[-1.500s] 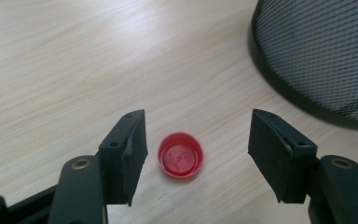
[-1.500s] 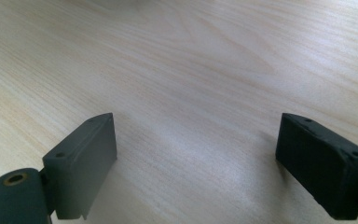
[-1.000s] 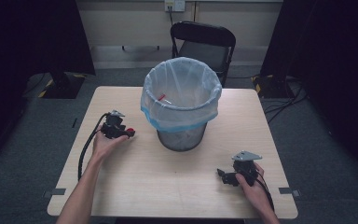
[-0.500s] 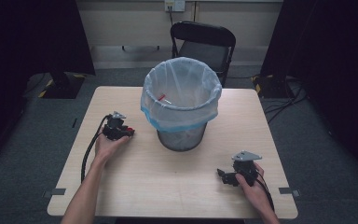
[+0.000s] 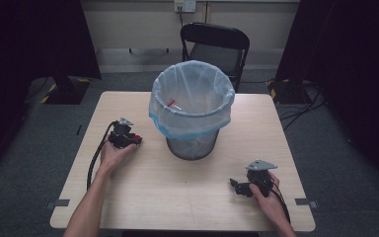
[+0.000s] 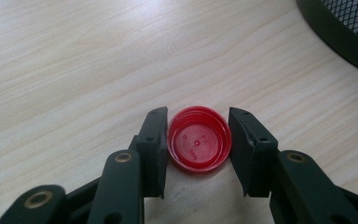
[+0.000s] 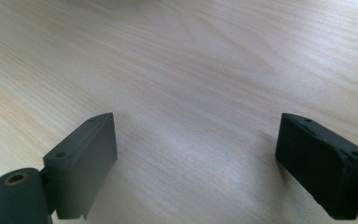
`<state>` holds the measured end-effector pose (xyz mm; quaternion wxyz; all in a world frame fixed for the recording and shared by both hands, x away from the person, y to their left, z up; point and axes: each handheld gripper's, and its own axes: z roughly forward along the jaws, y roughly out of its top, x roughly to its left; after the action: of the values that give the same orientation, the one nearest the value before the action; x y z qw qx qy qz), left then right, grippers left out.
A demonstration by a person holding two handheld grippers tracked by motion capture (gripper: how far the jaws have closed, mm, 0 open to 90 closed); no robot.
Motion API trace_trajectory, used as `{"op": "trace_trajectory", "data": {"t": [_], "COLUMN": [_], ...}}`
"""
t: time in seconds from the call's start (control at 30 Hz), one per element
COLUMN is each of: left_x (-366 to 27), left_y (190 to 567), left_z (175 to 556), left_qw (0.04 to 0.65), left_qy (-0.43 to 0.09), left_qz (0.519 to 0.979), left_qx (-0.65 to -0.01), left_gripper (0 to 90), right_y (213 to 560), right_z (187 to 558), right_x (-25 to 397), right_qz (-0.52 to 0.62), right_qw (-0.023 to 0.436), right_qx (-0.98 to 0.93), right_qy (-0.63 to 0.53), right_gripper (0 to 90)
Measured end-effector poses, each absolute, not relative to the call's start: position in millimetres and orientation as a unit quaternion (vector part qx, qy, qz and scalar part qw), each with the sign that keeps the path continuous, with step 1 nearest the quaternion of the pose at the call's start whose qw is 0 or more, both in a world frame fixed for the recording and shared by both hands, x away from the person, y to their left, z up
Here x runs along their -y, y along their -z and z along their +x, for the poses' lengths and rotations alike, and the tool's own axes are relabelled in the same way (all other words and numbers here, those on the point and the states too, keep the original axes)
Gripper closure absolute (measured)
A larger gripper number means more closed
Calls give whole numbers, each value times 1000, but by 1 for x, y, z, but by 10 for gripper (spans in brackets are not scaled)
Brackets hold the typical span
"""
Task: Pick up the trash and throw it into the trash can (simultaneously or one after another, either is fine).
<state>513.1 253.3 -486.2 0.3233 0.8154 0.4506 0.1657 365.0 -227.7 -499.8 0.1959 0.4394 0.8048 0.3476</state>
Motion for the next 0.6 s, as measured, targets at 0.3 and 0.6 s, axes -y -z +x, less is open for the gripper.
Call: {"op": "trace_trajectory", "data": {"t": [0.3,0.6], "left_x": [-261,-267], "left_y": [485,480], "left_z": [513,510], "left_qw": [336,348], "left_qy": [-140,-134], "left_qz": [810,807], "left_qx": [-459,-457], "left_gripper": [596,597], "right_y": [500,500], "right_z": [365,365], "right_x": [228,228], "right_qz": [440,440], "right_qw": [196,195], "right_qx": [-805,-804], "right_qy": [-348,-348], "right_gripper": [115,115]}}
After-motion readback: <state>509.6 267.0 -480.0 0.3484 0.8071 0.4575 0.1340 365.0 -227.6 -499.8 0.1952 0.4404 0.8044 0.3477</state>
